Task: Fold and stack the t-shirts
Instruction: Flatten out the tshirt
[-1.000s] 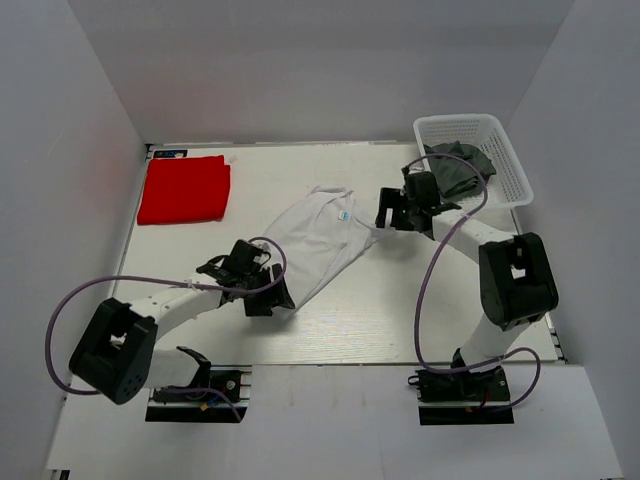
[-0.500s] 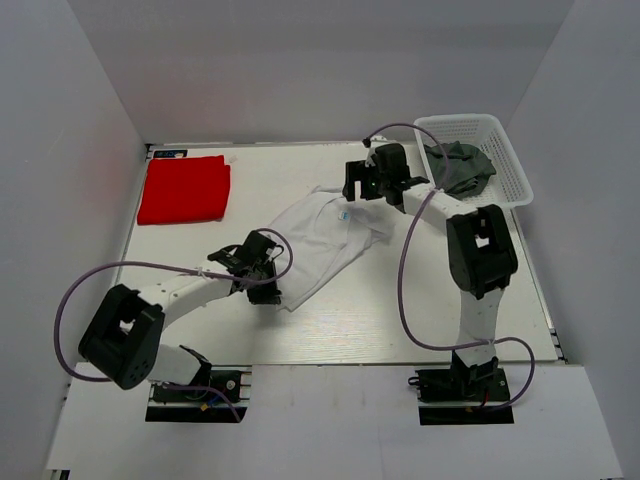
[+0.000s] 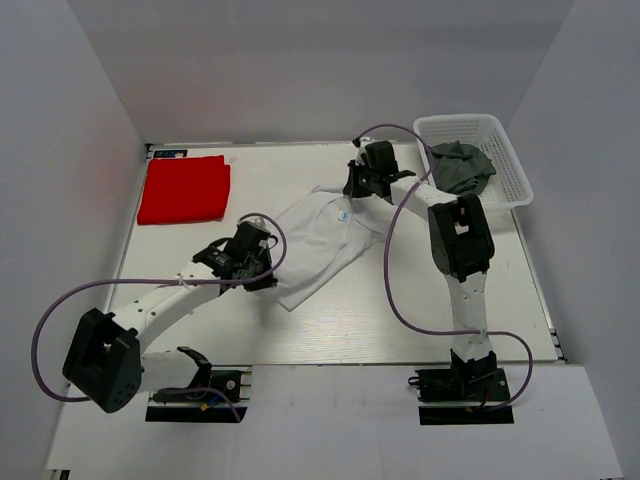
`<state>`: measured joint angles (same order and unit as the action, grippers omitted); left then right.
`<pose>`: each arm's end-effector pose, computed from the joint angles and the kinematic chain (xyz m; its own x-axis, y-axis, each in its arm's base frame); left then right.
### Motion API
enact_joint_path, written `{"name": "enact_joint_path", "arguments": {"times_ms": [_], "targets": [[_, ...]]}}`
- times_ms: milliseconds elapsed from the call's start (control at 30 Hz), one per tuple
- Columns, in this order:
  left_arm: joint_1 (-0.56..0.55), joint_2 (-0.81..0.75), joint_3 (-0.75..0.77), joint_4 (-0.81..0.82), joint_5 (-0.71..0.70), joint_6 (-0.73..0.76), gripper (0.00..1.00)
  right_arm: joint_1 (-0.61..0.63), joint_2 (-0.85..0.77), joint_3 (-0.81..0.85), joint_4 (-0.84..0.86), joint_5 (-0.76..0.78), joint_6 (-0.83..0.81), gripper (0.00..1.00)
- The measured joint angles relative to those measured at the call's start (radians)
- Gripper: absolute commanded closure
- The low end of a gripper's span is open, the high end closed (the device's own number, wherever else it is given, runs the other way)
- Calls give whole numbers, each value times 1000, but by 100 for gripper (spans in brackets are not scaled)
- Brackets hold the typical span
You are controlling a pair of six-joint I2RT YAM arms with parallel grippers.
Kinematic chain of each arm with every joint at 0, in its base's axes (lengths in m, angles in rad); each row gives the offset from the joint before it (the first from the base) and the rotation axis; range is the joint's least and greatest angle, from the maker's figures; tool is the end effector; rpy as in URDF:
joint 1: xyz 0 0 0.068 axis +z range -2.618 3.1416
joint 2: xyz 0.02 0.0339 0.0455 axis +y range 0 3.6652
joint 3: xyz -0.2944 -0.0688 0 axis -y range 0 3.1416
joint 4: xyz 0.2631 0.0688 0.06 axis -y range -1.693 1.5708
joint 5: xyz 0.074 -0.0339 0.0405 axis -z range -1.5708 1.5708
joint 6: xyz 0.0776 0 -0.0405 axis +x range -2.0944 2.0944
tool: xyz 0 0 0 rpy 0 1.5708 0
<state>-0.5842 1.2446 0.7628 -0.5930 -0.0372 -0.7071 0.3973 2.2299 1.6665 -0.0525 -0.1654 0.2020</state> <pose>0.2174 -0.1403 0.1903 -0.9062 -0.1791 -0.3831 -0.0688 0.9563 -0.2843 0.5277 0.2353 0.1695 -0.6233 -0.0469 -0.7806 -0.3884 0.8849 0.2569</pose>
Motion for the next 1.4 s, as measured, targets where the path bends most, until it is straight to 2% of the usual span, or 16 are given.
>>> {"name": "enact_joint_path", "arguments": {"times_ms": [200, 300, 433, 533, 600, 667, 833, 933, 1033, 1133, 1200, 1233, 1267, 1300, 1333, 1400], "targets": [[19, -34, 220, -26, -198, 24, 100, -6, -20, 98, -50, 29, 2, 100], [29, 49, 509, -40, -335, 73, 100, -11, -18, 299, -83, 65, 13, 100], [51, 251, 1014, -51, -459, 200, 100, -32, -18, 583, 3, 95, 68, 100], [64, 401, 1427, -52, -503, 309, 100, -61, -92, 641, 129, 87, 106, 100], [67, 383, 1501, -33, -520, 365, 100, -78, -167, 626, 184, 77, 114, 100], [69, 282, 1422, 10, -525, 416, 100, -99, -273, 565, 229, 69, 104, 100], [69, -179, 859, 145, -473, 432, 100, -124, -587, 213, 319, 57, 36, 100], [64, -358, 562, 214, -378, 368, 100, -123, -730, -68, 348, 61, -24, 100], [58, -384, 280, 284, -173, 278, 100, -124, -806, -373, 334, 120, -52, 100], [43, -253, 78, 280, 57, 216, 100, -130, -817, -646, 269, 180, -52, 92], [31, -177, -40, 251, 158, 186, 67, -133, -819, -781, 204, 209, -45, 81], [23, -165, -107, 224, 208, 169, 58, -134, -819, -830, 166, 222, -37, 77], [15, -166, -152, 200, 244, 161, 42, -134, -819, -866, 135, 238, -26, 71], [8, -171, -187, 175, 285, 152, 17, -134, -819, -888, 106, 254, -19, 67], [1, -174, -207, 165, 322, 149, 0, -134, -820, -896, 88, 271, -10, 63], [-16, -180, -217, 157, 392, 139, 0, -134, -822, -895, 75, 299, 9, 51]]}}
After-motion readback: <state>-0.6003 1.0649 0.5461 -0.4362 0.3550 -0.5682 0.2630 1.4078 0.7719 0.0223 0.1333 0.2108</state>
